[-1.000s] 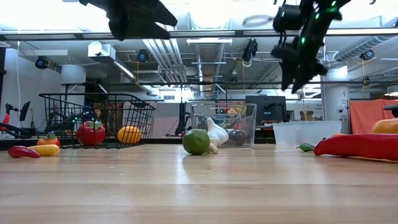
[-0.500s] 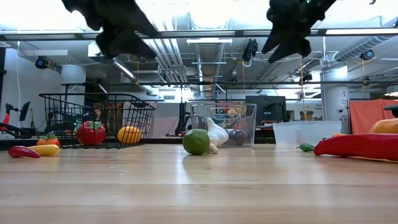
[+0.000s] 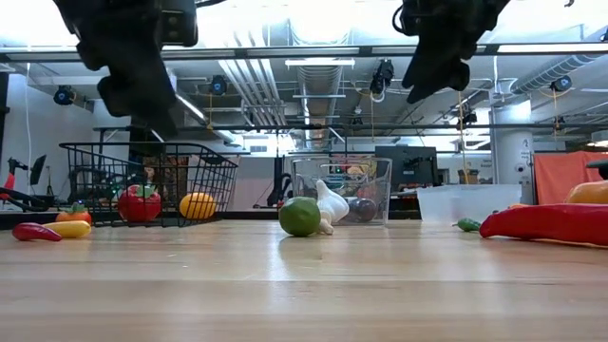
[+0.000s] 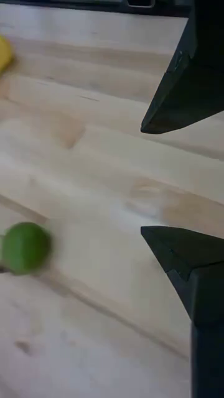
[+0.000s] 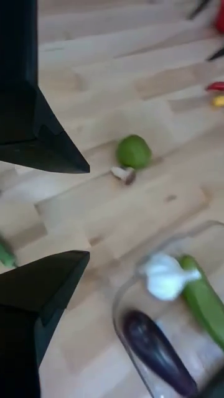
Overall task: Sort produce into baskets
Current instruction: Put the green lime into the black wire basket
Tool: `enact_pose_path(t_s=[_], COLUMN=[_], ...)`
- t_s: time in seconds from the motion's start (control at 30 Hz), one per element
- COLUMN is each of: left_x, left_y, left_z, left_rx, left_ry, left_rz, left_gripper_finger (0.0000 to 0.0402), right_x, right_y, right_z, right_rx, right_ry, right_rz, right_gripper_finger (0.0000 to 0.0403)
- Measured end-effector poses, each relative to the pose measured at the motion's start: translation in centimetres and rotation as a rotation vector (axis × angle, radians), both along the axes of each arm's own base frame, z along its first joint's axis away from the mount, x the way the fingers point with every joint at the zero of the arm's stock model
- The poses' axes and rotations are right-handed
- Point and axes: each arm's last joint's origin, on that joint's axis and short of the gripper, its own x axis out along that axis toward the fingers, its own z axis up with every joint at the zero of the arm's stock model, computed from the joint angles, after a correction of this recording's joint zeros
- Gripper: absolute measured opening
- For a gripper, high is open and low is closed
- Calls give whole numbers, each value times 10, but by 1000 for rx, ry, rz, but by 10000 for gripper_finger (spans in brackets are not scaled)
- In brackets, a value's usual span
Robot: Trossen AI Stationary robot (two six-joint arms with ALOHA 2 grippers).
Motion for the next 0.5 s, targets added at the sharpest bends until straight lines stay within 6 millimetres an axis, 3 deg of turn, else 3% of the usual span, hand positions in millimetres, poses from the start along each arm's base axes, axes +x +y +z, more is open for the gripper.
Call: enact_pose_path(t_s=[0.23, 0.5], left_x=[2, 31], left_y=[0, -4], left_z=[-2, -19], left_rx=[51, 418], left_ry=[-5, -134], left_rz=[-8, -79], left_gripper_finger=[237, 237], right_x=[13, 21], right_y=[18, 29], right_z=[-17, -30], right_rx=[55, 41], right_ry=[71, 129], right_rz=[8, 49], right_gripper_finger=[206, 206])
